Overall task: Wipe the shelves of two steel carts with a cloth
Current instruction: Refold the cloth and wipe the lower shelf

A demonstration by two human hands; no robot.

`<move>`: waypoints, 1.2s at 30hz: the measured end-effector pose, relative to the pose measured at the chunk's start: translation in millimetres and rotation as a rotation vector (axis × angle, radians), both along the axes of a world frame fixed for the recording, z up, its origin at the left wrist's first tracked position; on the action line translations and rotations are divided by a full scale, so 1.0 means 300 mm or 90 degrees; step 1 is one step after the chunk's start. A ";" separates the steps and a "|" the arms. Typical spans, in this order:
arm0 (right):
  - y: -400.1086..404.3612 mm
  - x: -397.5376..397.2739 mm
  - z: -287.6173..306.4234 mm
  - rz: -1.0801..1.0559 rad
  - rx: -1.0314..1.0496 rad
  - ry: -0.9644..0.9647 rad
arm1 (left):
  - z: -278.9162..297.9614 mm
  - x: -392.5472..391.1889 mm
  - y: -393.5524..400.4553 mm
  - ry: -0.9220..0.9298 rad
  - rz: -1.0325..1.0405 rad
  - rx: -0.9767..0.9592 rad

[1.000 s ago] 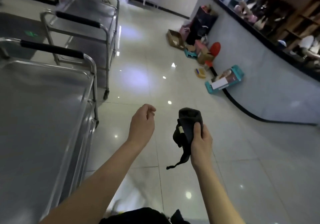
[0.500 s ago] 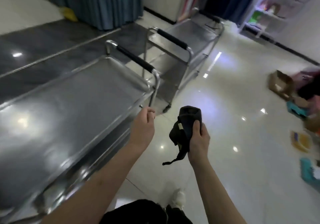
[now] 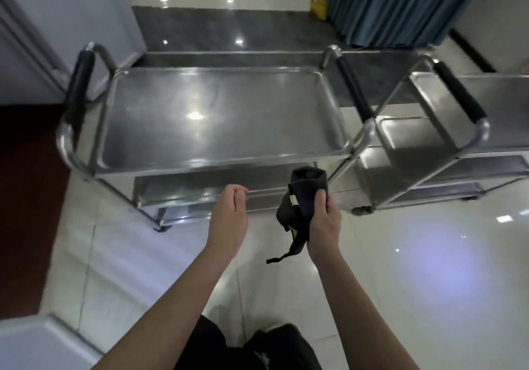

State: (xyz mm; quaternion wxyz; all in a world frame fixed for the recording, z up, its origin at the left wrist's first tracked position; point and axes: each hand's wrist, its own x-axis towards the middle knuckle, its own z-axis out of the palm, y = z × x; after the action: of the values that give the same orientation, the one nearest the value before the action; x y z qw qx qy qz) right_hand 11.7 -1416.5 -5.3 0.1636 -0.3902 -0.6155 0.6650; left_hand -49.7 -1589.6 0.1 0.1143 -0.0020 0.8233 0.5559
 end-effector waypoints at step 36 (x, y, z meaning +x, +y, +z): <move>-0.354 -0.432 -1.843 0.140 -0.058 0.029 | -1.835 -0.259 -0.324 0.064 0.143 -0.135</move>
State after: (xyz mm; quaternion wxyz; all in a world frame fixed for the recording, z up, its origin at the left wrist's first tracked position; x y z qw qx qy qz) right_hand -117.7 -1522.6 -558.1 0.0862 -0.3121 -0.6198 0.7149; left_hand -127.4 -1686.8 -550.5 0.0092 -0.0782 0.8768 0.4744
